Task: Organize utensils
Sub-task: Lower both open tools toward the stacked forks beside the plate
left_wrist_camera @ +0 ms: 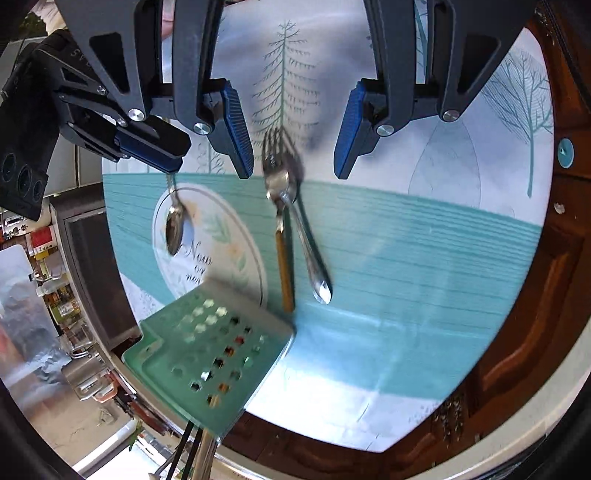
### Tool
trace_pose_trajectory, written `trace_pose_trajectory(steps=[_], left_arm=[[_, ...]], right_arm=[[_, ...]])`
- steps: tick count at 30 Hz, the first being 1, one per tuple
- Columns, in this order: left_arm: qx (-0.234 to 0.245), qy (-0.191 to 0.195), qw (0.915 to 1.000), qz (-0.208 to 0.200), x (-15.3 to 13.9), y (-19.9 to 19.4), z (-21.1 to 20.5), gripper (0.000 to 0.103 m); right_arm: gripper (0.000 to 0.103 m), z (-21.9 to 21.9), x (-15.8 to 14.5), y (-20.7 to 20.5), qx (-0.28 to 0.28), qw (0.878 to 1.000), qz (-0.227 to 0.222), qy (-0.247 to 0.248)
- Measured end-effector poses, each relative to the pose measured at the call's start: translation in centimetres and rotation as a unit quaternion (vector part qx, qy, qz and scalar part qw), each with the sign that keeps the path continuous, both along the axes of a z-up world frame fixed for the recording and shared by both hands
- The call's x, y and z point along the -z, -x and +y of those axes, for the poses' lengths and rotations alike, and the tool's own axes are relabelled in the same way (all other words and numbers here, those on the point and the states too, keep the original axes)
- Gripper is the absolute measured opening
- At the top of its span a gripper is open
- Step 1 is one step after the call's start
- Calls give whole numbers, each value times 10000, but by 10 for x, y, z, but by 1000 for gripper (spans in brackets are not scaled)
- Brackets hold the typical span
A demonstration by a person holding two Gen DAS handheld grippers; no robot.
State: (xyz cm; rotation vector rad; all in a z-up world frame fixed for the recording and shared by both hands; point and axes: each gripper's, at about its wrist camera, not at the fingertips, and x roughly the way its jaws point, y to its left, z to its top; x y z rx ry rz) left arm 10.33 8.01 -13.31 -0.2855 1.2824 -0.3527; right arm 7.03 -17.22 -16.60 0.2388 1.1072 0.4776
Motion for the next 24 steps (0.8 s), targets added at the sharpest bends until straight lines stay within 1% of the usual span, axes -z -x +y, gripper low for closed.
trace_pose_trajectory(steps=[4, 7, 9, 10, 11, 14, 17, 20, 24], left_arm=[[134, -204, 9997, 17, 12, 2, 2, 43], [210, -202, 9996, -38, 14, 4, 2, 43], [257, -182, 9995, -36, 16, 2, 1, 40], [272, -191, 9994, -30, 17, 1, 0, 35], [280, -194, 9994, -9, 20, 0, 0, 33], [239, -164, 9996, 40, 23, -3, 0, 30], [268, -191, 9994, 42, 25, -4, -1, 30], [372, -326, 9987, -99, 24, -6, -5, 30], [571, -610, 9959, -343, 19, -10, -7, 30]], right_arm=[[25, 21, 14, 0, -252, 9996, 127, 40], [26, 39, 25, -2, -474, 9986, 212, 138], [29, 48, 33, -2, -552, 9979, 251, 209], [29, 51, 37, -3, -579, 9976, 267, 254], [30, 54, 40, -3, -597, 9974, 286, 295], [30, 63, 49, -8, -592, 9971, 307, 367], [30, 69, 51, -9, -601, 9965, 194, 541], [30, 77, 57, -11, -577, 9955, 109, 743], [30, 79, 59, -13, -476, 9955, 40, 814]])
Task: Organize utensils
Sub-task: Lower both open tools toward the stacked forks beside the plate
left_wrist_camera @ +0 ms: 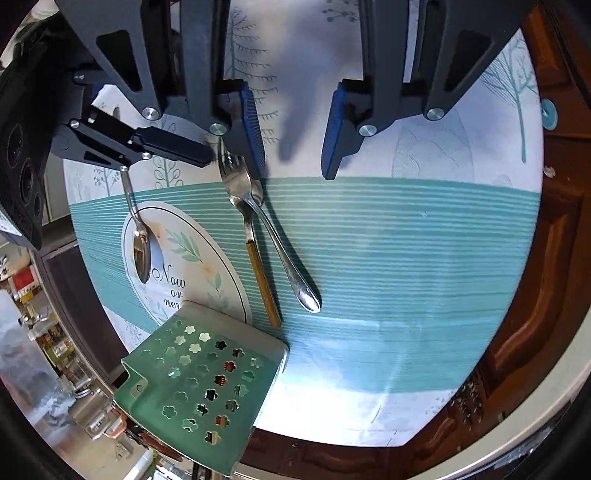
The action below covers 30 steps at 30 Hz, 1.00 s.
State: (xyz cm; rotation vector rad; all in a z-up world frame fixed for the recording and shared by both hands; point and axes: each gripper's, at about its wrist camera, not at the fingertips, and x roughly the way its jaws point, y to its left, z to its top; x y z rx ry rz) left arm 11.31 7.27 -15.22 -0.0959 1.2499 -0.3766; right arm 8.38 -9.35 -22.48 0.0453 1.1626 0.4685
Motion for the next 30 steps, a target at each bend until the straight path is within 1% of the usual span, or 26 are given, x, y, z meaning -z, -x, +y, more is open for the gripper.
trace_pose_trajectory(steps=[5, 6, 8, 11, 12, 14, 15, 16, 19, 23, 27, 30], left_arm=[[330, -412, 9982, -291, -4, -7, -3, 30], [405, -424, 9979, -283, -3, -8, -4, 30], [439, -130, 9989, -73, 1, -13, -1, 30], [218, 425, 9983, 327, 10, -22, 7, 30], [83, 680, 9966, 459, 12, -27, 12, 30], [-104, 974, 9934, 603, 15, -33, 16, 30], [-250, 1163, 9904, 705, 17, -37, 20, 30], [-358, 1275, 9882, 770, 18, -40, 22, 30], [-578, 1332, 9855, 882, 22, -48, 24, 30], [-704, 1405, 9822, 1033, 25, -57, 21, 30], [-698, 1277, 9834, 1088, 24, -61, 12, 30], [-633, 1201, 9840, 1150, 23, -57, 7, 30]], right_arm=[[30, -14, 3, -4, 278, 9996, 47, -51], [30, -17, 4, -4, 325, 9994, 62, -72], [30, -24, 3, -7, 389, 9991, 100, -122], [30, -31, 4, -9, 469, 9987, 119, -183], [30, -33, 3, -10, 481, 9986, 116, -191], [30, -36, 2, -10, 484, 9985, 121, -237], [30, -36, 1, -10, 483, 9984, 123, -257], [30, -36, 1, -10, 481, 9984, 118, -268], [30, -40, -2, -6, 448, 9985, 114, -285], [30, -39, -3, -2, 372, 9987, 123, -333], [30, -32, -1, -5, 300, 9987, 133, -390], [30, -27, -1, -4, 225, 9989, 153, -391]])
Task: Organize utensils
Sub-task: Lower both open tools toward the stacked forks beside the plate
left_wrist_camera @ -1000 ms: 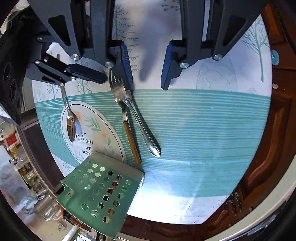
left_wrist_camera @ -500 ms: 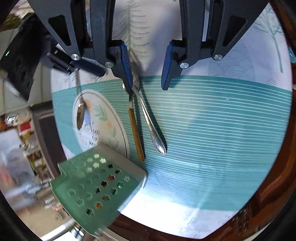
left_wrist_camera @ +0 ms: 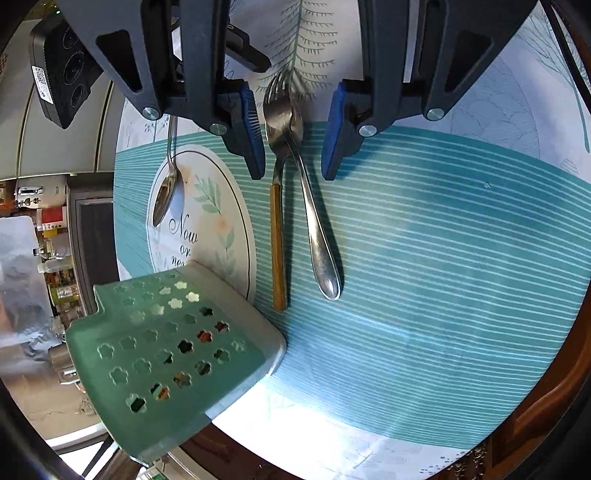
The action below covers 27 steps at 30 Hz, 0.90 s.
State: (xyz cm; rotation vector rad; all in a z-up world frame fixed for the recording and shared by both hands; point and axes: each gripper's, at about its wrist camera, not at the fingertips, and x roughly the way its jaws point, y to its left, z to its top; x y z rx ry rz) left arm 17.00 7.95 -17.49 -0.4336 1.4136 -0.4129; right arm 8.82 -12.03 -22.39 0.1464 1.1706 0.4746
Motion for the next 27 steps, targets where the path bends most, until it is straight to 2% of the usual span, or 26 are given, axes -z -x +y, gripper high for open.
trace_pose_trajectory(steps=[8, 13, 16, 21, 25, 27], left_arm=[[50, 113, 9995, 276, 4, 15, -4, 30], [-193, 412, 9962, 746, 12, 21, -11, 29], [-98, 428, 9962, 756, 13, 25, -20, 29], [370, 77, 9981, 493, 4, 30, -31, 31], [778, -327, 9963, 171, -7, 34, -29, 41], [1027, -615, 9928, -69, -13, 37, -31, 44]], right_arm=[[30, 5, 0, 2, -55, 10000, 22, -18], [30, -1, -3, 4, 43, 10000, -3, -49], [30, -6, -6, 5, 105, 9999, -20, -54], [30, -13, -10, 8, 144, 9999, -38, -53], [30, -17, -13, 10, 117, 9999, -60, -41], [30, -19, -15, 10, 116, 9999, -62, -48]])
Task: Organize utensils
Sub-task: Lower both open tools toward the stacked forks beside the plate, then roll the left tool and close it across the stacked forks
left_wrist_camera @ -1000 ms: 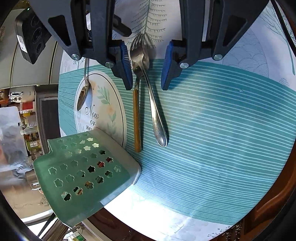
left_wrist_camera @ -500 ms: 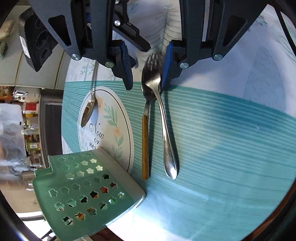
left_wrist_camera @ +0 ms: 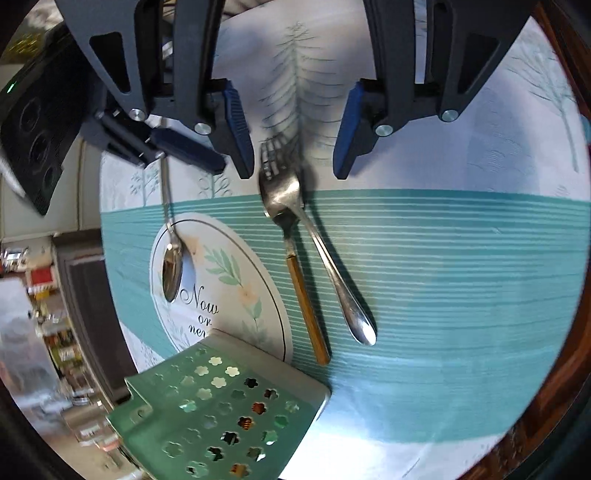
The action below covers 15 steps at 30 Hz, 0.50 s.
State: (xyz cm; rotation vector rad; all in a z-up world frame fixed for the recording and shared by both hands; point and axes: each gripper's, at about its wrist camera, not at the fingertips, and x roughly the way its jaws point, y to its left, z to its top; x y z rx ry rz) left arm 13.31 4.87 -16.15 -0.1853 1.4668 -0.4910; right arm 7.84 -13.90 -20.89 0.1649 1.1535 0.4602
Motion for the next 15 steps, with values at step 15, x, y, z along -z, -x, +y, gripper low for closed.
trace_pose_trajectory(steps=[15], left_arm=[[3201, -1234, 9067, -2453, -15, 24, -33, 47]], right_arm=[[30, -7, -4, 0, 76, 9999, 38, 79]])
